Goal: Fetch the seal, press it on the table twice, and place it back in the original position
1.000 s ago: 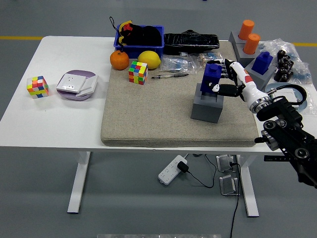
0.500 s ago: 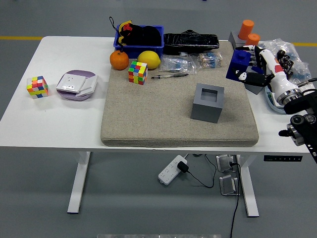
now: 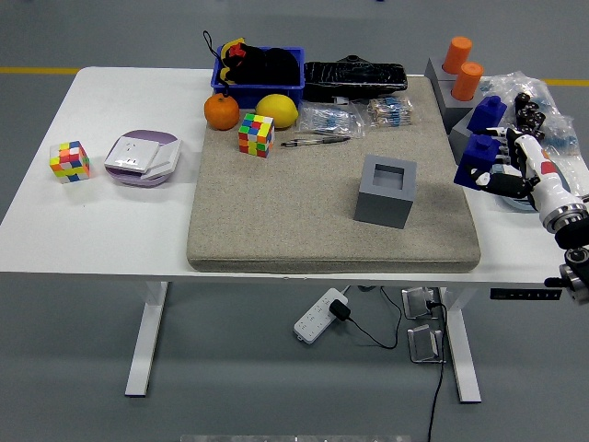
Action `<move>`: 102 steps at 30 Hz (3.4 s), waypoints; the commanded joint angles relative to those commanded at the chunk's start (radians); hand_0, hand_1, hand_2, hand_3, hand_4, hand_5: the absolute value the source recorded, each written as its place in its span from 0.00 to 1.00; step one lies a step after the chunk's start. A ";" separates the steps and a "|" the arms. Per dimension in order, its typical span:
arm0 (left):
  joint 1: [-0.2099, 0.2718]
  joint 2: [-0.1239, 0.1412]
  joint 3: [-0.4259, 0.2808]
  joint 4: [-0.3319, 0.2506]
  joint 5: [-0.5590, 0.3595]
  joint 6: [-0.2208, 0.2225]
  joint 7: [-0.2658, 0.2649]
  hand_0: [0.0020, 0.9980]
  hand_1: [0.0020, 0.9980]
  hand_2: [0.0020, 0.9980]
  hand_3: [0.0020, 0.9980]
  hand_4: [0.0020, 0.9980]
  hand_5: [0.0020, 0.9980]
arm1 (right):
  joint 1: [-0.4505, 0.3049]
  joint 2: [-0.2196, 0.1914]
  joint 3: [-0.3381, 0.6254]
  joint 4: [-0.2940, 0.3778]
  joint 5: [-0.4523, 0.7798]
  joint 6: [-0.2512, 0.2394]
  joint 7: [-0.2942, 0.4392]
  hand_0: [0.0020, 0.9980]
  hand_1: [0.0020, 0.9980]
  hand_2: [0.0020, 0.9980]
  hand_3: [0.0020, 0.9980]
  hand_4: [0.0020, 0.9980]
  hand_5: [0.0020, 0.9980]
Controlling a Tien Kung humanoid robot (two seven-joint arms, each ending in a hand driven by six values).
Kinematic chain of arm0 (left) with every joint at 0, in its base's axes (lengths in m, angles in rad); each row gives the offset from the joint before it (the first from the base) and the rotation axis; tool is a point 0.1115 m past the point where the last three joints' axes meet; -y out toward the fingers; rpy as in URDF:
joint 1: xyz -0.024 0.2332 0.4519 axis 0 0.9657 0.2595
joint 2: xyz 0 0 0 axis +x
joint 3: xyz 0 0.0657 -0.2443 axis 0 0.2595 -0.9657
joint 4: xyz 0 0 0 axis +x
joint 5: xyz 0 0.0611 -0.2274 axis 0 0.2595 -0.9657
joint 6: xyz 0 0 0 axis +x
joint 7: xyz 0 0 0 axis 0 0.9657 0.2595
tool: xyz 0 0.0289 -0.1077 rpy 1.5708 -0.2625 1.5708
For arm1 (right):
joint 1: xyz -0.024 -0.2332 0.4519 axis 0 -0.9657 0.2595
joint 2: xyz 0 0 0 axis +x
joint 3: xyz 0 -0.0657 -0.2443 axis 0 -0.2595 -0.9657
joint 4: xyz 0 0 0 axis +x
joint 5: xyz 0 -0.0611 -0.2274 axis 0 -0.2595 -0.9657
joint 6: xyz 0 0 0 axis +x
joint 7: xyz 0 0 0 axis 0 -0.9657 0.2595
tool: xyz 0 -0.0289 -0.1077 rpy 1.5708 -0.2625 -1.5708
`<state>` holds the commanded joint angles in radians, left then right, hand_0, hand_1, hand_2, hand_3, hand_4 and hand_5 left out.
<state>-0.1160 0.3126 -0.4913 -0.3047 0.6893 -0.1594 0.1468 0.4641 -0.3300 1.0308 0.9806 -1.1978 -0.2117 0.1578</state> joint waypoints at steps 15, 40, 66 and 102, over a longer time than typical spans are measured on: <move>0.003 0.000 0.007 -0.001 0.002 0.000 0.000 0.82 0.80 0.77 0.82 0.75 0.30 | -0.035 0.094 -0.013 -0.056 0.017 -0.004 0.032 0.53 0.40 0.41 0.44 0.55 0.00; 0.002 0.008 0.016 -0.004 0.009 -0.001 0.000 0.82 0.80 0.77 0.82 0.75 0.30 | -0.049 0.108 -0.081 -0.135 0.080 0.001 0.067 0.53 0.39 0.41 0.44 0.56 0.00; 0.001 0.006 0.009 -0.003 0.004 -0.001 0.000 0.82 0.80 0.77 0.82 0.75 0.30 | 0.059 0.038 -0.036 0.055 0.016 -0.013 0.017 0.53 0.39 0.41 0.43 0.56 0.00; -0.011 0.010 0.018 -0.002 0.002 -0.003 0.000 0.82 0.80 0.77 0.82 0.75 0.30 | 0.186 0.116 -0.245 -0.054 0.077 0.011 0.018 0.53 0.39 0.40 0.43 0.57 0.00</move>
<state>-0.1274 0.3229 -0.4731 -0.3071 0.6913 -0.1622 0.1463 0.6499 -0.2141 0.7863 0.9269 -1.1205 -0.2002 0.1762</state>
